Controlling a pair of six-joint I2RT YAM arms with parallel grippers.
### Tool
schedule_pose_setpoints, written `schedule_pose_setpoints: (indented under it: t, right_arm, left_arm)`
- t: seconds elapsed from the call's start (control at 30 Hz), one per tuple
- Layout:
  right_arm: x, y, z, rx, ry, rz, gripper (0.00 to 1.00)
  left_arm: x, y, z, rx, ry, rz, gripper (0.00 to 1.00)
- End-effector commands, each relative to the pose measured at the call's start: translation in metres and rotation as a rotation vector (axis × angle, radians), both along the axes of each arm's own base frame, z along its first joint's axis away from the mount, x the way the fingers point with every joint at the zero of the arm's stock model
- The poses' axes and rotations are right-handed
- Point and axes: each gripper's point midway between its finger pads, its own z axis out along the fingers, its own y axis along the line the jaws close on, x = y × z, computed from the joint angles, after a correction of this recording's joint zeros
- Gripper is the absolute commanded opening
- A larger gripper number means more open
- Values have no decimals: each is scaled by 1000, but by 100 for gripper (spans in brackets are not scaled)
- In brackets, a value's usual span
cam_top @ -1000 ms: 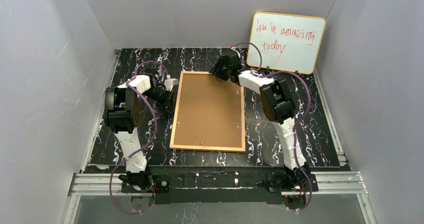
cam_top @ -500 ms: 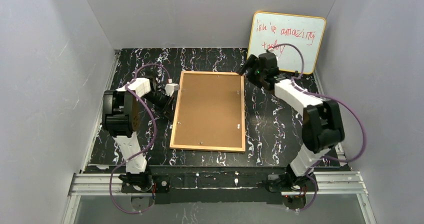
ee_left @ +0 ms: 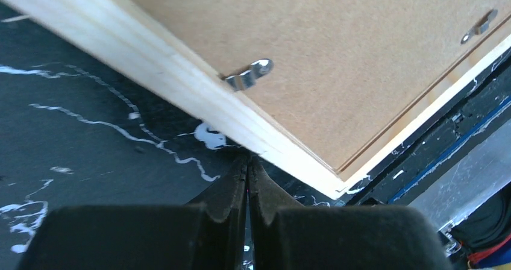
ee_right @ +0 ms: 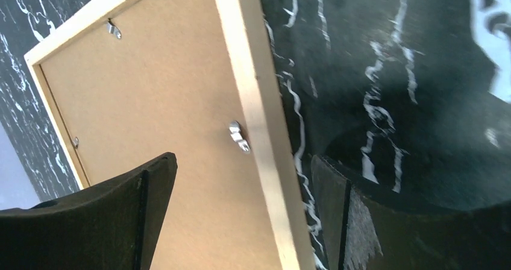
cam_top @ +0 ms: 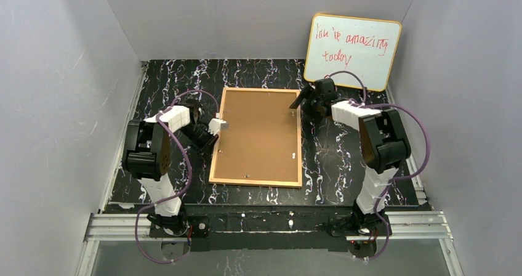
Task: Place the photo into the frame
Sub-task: Adjust the photo frame at the center of the board.
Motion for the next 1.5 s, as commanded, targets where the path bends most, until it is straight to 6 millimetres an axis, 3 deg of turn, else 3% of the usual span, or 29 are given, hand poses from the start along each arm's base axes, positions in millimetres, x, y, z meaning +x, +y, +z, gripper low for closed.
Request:
schedule_pose_setpoints:
  t: [0.0,0.1,0.33,0.37,0.4,0.47,0.6,0.67,0.77,0.83,0.87,0.9,0.93,0.97,1.07,1.17,1.23,1.3,1.47]
  right_arm:
    - [14,41,0,86,14,87,89]
    - [29,79,2,138,13,160,89]
    - [50,220,13,220,-19,474,89]
    - [59,231,26,234,-46,492,90]
    - [63,233,26,231,-46,497,90]
    - [76,224,39,209,-97,477,98]
    - [100,184,87,147,-241,425,99]
    - [106,159,110,112,-277,395,99]
    - [97,124,134,54,-293,352,99]
    - [78,102,132,9,-258,326,99]
    - [66,93,128,-12,-233,314,99]
    - [51,82,138,-24,-230,300,99]
    - [35,73,123,-37,-187,283,99]
    - [18,66,132,-23,-196,271,99]
    - [-32,47,122,9,-151,246,99]
    - [-79,32,108,48,-94,242,99]
    - [-105,26,100,75,-58,237,99]
    - [-130,22,86,110,-9,238,99]
    - [-166,17,64,169,75,226,99]
  left_arm:
    - [-20,4,-10,67,30,-86,1]
    - [-23,-10,-10,52,35,-106,1]
    - [-41,-76,3,-31,67,-225,6]
    - [-45,-82,6,-41,72,-250,7]
    - [-49,-85,10,-52,83,-265,9]
    - [-51,-88,20,-75,95,-286,13]
    - [-57,-82,43,-89,100,-362,29]
    - [-52,-75,58,-78,82,-385,32]
    - [-24,-62,86,-90,23,-356,34]
    - [7,-48,101,-82,-32,-298,34]
    - [34,-34,111,-65,-93,-240,34]
    - [59,-20,111,-40,-129,-168,34]
    - [85,-4,110,-7,-168,-89,33]
    - [111,15,109,28,-208,-4,33]
    - [175,83,97,149,-283,230,30]
    - [222,140,83,235,-363,430,26]
    - [234,164,69,274,-381,493,24]
    - [234,172,50,303,-361,502,23]
    - [207,155,7,248,-254,456,21]
